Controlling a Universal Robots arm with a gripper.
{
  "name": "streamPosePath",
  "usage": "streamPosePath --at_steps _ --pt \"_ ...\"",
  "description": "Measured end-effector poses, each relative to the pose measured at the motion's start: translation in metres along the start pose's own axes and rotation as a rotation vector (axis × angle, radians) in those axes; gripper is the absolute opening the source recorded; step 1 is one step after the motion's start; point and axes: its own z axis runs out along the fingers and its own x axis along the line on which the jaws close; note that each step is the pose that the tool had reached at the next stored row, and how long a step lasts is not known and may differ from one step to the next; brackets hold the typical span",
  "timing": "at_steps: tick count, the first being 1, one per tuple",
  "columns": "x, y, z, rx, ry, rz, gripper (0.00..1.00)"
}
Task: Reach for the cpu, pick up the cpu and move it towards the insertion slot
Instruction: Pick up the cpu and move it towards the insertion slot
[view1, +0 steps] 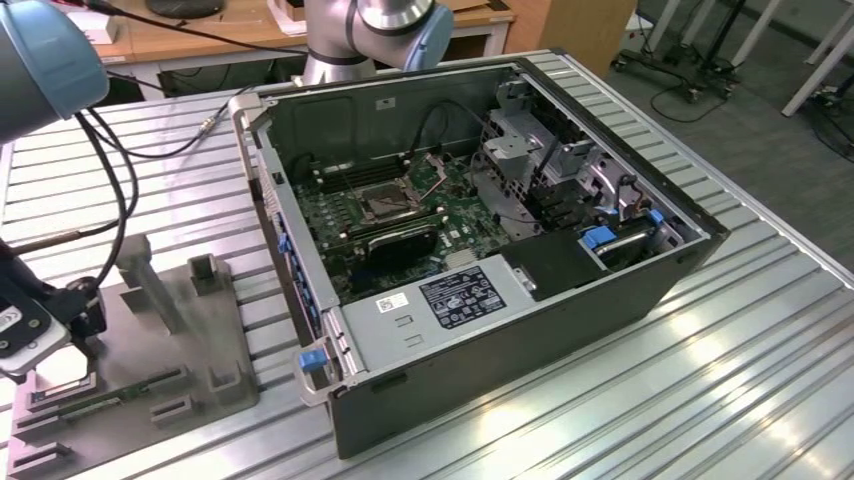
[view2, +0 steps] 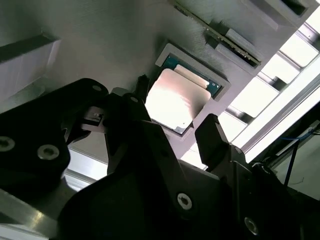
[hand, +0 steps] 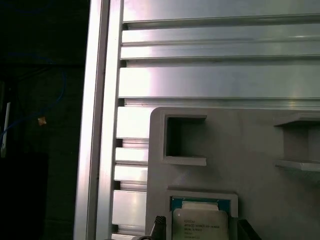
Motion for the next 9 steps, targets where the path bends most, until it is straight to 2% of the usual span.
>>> streamPosePath --at_steps 9 --pt "0.0001 -0.0014 0.0062 -0.0004 -0.0001 0.0 0.65"
